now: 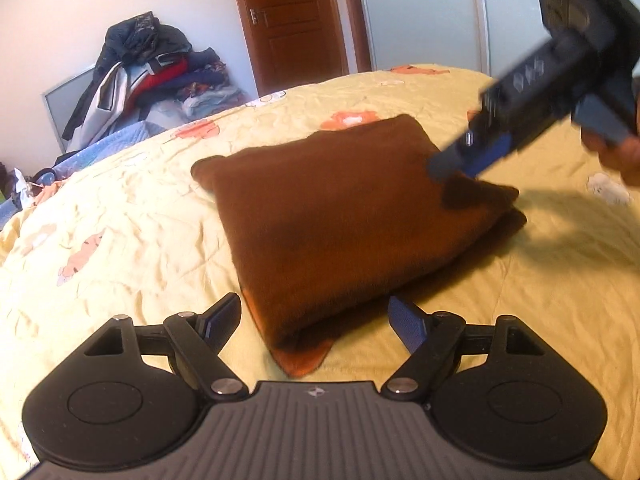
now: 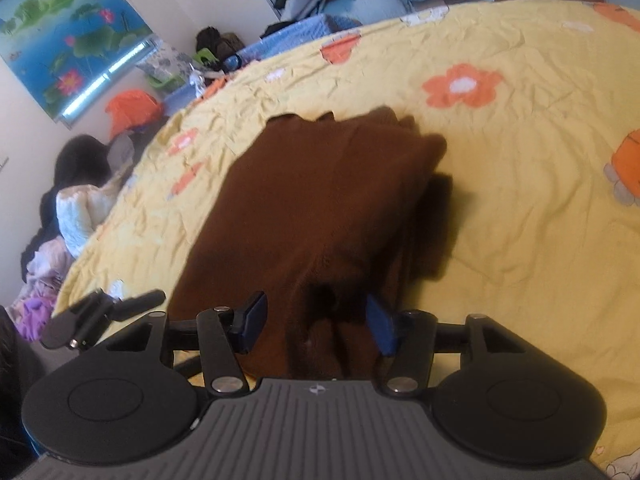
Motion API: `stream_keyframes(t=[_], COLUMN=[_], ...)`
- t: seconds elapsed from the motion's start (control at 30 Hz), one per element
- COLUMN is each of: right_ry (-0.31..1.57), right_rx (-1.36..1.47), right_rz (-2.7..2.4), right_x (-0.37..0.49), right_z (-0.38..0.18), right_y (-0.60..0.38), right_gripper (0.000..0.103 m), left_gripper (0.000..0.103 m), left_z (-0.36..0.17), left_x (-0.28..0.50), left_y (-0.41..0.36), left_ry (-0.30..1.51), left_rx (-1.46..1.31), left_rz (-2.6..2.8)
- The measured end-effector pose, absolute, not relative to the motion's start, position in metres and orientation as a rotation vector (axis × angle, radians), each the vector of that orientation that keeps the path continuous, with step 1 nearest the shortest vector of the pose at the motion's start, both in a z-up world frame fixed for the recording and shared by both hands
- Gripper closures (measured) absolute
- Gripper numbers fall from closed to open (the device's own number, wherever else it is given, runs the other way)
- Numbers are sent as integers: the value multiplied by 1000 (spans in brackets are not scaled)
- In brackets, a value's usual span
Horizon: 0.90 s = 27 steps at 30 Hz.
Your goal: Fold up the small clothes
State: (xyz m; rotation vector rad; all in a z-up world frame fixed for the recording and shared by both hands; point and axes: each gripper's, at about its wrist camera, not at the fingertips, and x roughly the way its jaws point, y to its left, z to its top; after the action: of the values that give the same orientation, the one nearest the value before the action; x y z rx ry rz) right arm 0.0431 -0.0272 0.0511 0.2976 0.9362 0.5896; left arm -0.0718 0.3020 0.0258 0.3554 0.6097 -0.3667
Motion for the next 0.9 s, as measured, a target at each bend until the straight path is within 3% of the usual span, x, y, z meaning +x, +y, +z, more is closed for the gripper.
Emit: stream_keyframes(t=[0.23,0.37,0.47,0.5,0.53,0.57,0.6,0.7,0.9], right_ry=[963,971,971,967,962,961,960,891,946], right_rx=[301,269,236,223,203,197,226,203,248], right_rz=[605,606,606,604,595,596,615,607,557], right_x=[43,44,44,44,44,44,45,35,35], right_z=[46,45,46,46,46,48,52,71,34], right_y=[-29,-25,-21,-20,-19,-20,-24,-33,-46], right_gripper=[45,45,45,49,66,88,89,91,90], left_gripper=[24,36,36,39,47,72,88,94,95], left_z=[25,22,21,21,21,20,19,23,11], left_x=[-66,-68,-69,-67,-65,-64,-61,-58,-64], left_y=[310,315,315,314,313,311,310,316,319], left_ry=[628,636,626,624,620,619,626,627,617], left_rx=[341,362,376,371,363,354,343,289,314], left_rz=[-314,-324,-335,-333,-333,-333,-330,-290,-279])
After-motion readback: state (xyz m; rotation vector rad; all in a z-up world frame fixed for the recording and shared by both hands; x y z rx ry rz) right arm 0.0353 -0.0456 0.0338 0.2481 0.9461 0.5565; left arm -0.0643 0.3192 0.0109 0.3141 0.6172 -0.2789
